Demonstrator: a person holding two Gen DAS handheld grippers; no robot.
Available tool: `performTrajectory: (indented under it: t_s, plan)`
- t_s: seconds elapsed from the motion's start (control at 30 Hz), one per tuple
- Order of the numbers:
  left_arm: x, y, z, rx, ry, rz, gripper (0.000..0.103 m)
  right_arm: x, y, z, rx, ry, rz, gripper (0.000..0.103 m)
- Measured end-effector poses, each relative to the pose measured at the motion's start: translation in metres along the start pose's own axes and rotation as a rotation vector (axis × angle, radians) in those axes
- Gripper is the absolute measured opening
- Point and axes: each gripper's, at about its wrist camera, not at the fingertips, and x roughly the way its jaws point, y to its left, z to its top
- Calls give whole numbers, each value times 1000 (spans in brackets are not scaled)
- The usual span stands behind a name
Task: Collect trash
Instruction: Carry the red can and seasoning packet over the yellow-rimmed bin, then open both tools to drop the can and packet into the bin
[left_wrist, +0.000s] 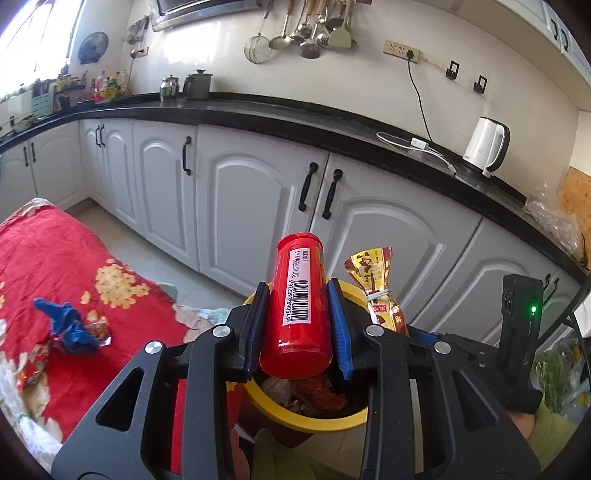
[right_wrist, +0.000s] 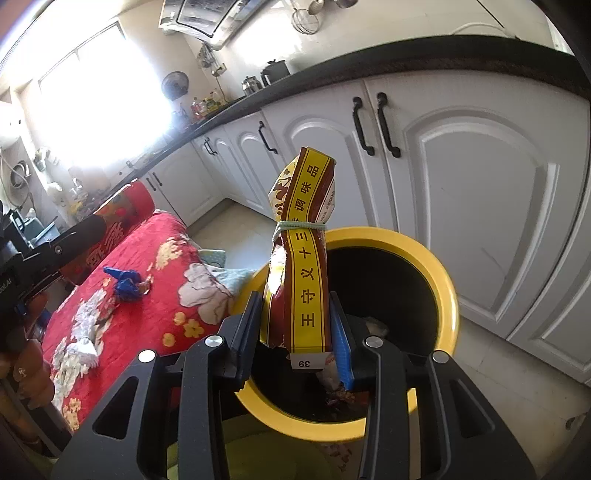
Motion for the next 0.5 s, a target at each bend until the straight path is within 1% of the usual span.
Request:
performTrajectory:
  t_s: [0.4,0.5]
  plan:
    - [32,-15,1,10,38,-18,25,15,-23,-15,44,58,-16,34]
    - [40,-15,-1,5,51,-20,25,19,-26,-18,50,71,-17,31]
